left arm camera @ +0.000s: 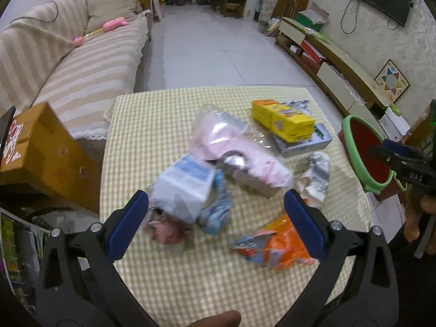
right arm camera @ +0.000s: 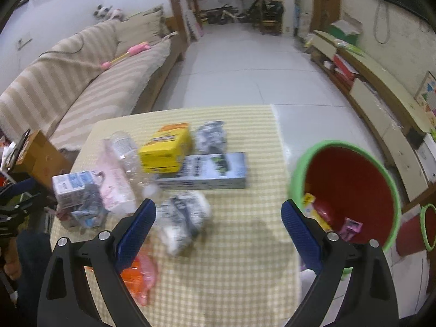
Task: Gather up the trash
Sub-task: 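Move both tools back over the table toward remaining trash, then grasp white milk carton with left tool while right tool grasps yellow juice box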
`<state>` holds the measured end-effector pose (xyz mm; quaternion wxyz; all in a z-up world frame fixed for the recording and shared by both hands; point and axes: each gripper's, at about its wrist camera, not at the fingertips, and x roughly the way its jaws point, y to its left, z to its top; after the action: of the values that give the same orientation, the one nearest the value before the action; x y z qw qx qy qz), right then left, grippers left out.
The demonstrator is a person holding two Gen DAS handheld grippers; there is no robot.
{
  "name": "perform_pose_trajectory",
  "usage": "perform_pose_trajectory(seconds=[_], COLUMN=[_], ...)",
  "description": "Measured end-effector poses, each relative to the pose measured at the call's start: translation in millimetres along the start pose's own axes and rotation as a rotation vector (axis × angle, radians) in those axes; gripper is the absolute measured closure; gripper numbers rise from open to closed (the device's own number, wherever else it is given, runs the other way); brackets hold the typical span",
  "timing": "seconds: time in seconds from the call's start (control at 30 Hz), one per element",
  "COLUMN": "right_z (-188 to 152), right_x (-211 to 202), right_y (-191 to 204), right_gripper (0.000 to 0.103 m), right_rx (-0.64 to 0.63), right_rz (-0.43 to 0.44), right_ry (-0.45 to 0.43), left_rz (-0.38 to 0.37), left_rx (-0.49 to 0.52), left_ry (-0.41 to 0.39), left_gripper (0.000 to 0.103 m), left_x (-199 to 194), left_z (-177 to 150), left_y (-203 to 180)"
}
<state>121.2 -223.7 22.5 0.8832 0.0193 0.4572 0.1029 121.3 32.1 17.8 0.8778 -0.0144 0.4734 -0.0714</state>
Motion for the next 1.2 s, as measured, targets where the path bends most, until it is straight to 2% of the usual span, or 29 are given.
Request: perform_pose_trajectory(seconds=[0.27, 0.67, 0.83, 0.97, 1.13, 1.2], right_z=[17.6, 43.0, 51.3, 52.9, 50.2, 48.7], right_x=[22.9, 76.8, 101.1, 118.8, 134.2, 135.2], right_y=[37.4, 56.8, 62.1, 65.1, 71.3, 72.3], right_gripper=[0.013, 0.015, 0.021, 0.030, 0.046, 0.046], right_rx=[-0.029, 0.007, -0.011, -0.023, -0.054, -0.060], right_rz=[0.021, -0.003, -0.032, -0.040, -0.052, -0.052], right_ry=[0.024, 0.099, 0.133, 0.164, 0.196, 0.192], left_rz=[0.018, 0.086, 0.098, 0.105, 0.099, 0.093], left_rx=[0.018, 0.174, 0.204, 0.216, 0.213, 0.213], left_ry=[0.028, 0.068, 0.080, 0.088, 0.098, 0.105], left_gripper=[0.006, 0.006, 0.006, 0.008, 0.017, 0.028], left_x=[13.6, 47.4, 59.1, 65.1, 71.2, 73.2], left_z=[-7.0, -4.4, -2.6, -2.1, -1.8, -1.8], left_y=[24.1, 27.1, 27.8, 27.8, 27.4, 26.6])
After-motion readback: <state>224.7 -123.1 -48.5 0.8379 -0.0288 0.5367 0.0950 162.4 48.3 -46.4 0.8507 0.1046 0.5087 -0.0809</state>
